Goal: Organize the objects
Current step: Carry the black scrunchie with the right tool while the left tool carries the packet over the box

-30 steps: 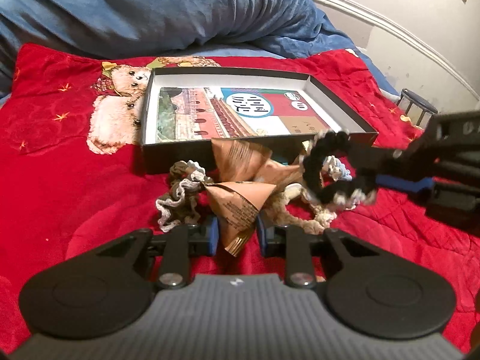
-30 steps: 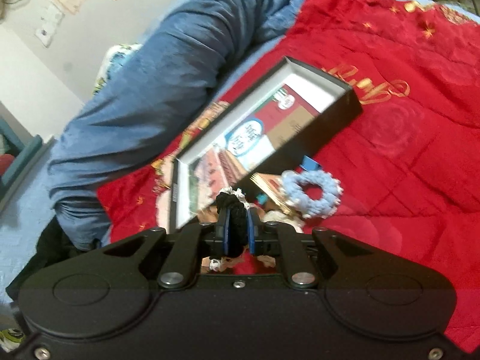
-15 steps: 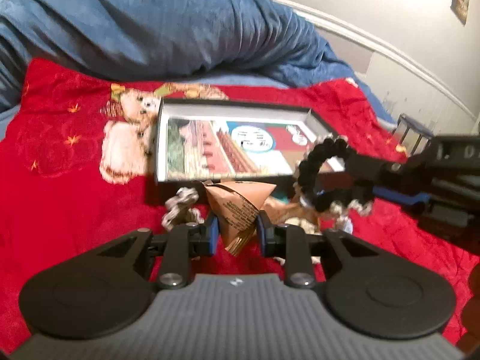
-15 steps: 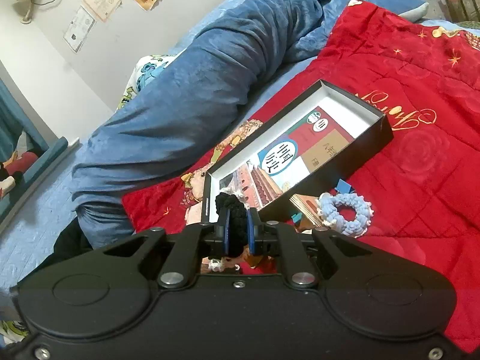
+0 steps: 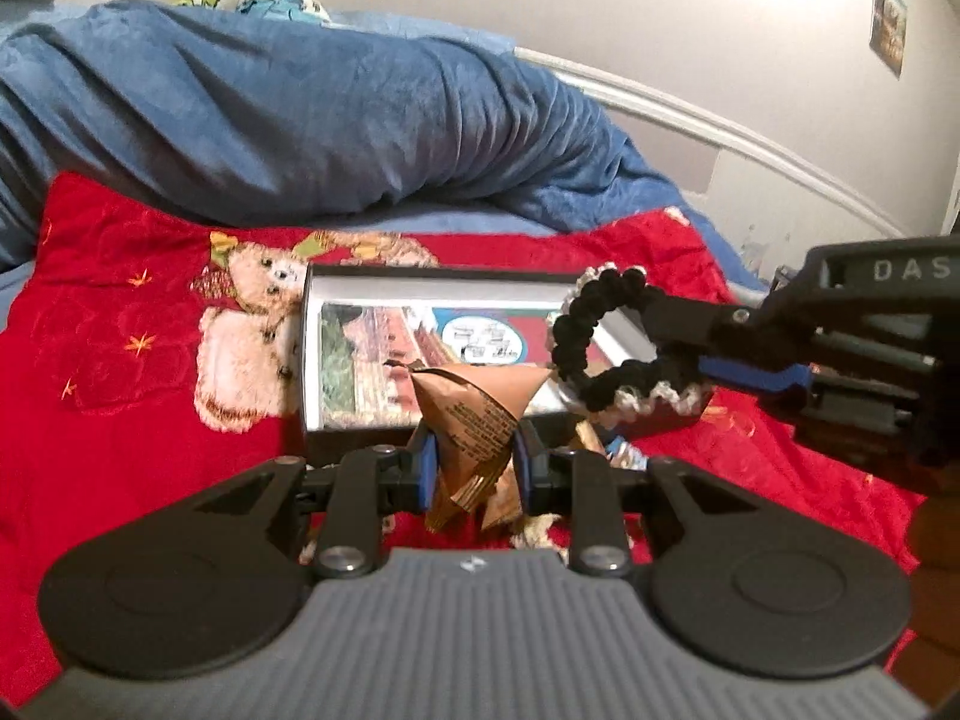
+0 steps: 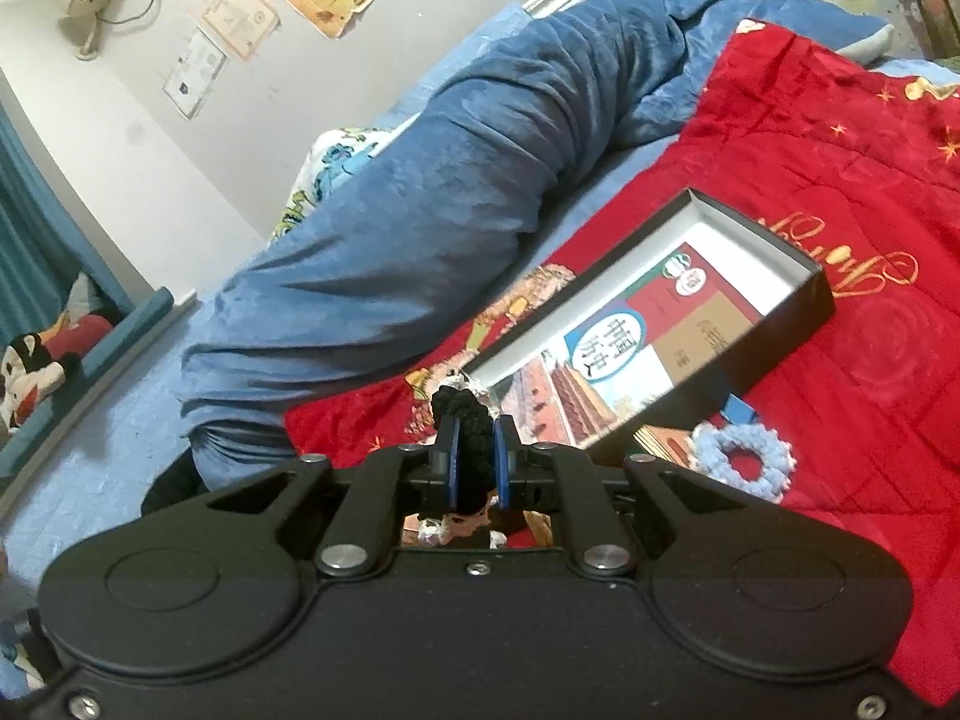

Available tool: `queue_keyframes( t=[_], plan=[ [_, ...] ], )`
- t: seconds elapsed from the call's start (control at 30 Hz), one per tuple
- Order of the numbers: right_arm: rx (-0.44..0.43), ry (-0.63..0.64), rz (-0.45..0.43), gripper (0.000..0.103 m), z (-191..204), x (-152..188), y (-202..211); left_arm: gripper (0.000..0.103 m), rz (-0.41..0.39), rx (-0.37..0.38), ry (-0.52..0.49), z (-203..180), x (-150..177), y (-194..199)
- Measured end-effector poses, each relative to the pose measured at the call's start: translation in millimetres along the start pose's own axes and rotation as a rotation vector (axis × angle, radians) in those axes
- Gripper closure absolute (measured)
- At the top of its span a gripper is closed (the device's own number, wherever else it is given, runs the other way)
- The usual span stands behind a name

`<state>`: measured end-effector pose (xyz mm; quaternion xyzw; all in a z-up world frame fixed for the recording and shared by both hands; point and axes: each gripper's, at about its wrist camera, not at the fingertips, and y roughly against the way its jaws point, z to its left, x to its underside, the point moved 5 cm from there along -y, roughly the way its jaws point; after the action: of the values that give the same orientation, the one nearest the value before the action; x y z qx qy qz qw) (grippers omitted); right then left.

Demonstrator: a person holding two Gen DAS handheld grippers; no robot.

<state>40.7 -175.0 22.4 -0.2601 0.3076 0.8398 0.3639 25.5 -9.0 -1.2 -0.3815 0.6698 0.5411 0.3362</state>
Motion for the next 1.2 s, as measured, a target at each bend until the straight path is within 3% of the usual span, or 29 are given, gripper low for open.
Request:
queue_keyframes(
  t=[0.1, 0.33, 0.53, 0.67, 0.9, 1.2],
  plan=[
    [-0.02, -0.007, -0.007, 0.091, 4, -8, -2, 0.074, -0.033, 0.008, 0.003, 6, -14, 5],
    [-0.047, 0.076, 0.007, 0.091, 23, -36, -13, 0.074, -0.115, -0.061, -0.063, 23, -60, 12],
    [-0.014, 0.074, 0.035, 0.091, 34, -50, -51, 0.073, -0.089, -0.111, -0.028, 41, -84, -12],
    [0.028, 0.05, 0.087, 0.091, 25, -43, -89, 0.073, -0.063, -0.113, 0.011, 50, -80, -41],
    [0.078, 0.009, 0.138, 0.091, -12, -16, -137, 0.073, 0.015, -0.146, -0.003, 56, -43, -86],
    [0.125, 0.002, 0.184, 0.091, -40, 6, -159, 0.073, 0.117, -0.194, -0.048, 54, -12, -110]
  ],
)
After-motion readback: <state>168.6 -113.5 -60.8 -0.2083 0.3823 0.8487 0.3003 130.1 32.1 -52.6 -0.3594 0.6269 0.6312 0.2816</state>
